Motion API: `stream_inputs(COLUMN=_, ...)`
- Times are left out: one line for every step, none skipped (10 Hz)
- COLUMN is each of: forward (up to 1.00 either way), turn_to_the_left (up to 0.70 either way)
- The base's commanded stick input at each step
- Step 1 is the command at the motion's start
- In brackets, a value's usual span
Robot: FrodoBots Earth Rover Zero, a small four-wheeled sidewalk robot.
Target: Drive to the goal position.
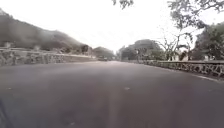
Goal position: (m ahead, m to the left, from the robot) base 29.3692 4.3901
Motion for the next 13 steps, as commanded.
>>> stream_inputs(forward=0.7, turn_to_the_left=0.0)
stream_inputs(forward=0.7, turn_to_the_left=0.0)
stream_inputs(forward=0.7, turn_to_the_left=0.0)
stream_inputs(forward=0.7, turn_to_the_left=0.0)
stream_inputs(forward=0.7, turn_to_the_left=0.0)
stream_inputs(forward=0.7, turn_to_the_left=0.0)
stream_inputs(forward=0.7, turn_to_the_left=0.0)
stream_inputs(forward=0.7, turn_to_the_left=0.0)
stream_inputs(forward=0.7, turn_to_the_left=0.0)
stream_inputs(forward=0.7, turn_to_the_left=0.0)
stream_inputs(forward=0.7, turn_to_the_left=0.0)
stream_inputs(forward=0.7, turn_to_the_left=0.0)
stream_inputs(forward=0.7, turn_to_the_left=0.0)
